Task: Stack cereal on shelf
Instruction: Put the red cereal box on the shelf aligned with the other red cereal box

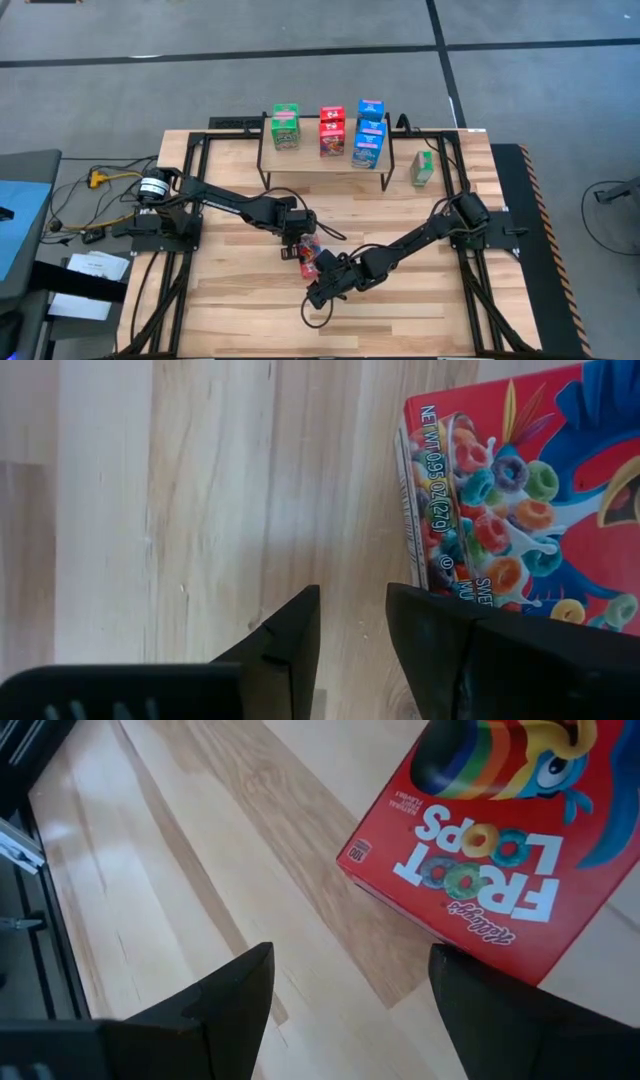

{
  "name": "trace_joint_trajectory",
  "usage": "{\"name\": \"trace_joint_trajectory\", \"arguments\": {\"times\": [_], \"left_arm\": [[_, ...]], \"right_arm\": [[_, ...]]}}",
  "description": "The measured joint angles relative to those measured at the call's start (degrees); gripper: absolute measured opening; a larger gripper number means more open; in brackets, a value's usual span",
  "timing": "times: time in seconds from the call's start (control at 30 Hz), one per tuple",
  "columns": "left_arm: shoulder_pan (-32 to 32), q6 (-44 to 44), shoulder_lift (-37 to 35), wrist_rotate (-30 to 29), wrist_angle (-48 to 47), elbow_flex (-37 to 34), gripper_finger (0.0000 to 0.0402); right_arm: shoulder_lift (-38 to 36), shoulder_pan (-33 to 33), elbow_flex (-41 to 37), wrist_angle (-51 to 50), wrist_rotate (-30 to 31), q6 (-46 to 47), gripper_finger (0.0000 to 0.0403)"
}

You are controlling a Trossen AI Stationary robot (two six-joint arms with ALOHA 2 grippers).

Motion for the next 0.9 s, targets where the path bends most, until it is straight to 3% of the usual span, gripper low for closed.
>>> {"name": "trace_joint_trajectory", "arguments": {"times": [0.17,0.47,0.9], "left_arm": [[0.0,0.06,0.01,0.17,-0.06,0.0,0.0108],[-0.24,-0.33,-0.01,1.49,-1.27,0.0,0.0108],[-1.09,-0.37,-0.01,1.11,-1.76,0.0,0.0108]], "right_arm": [[-0.69,-0.06,0.35,0.04,0.39,-0.64,0.029],[-0.67,-0.37,5.41,-9.04,2.26,-4.85,0.029],[-0.67,-1.21,6.36,-10.4,3.4,-5.16,0.029]]}}
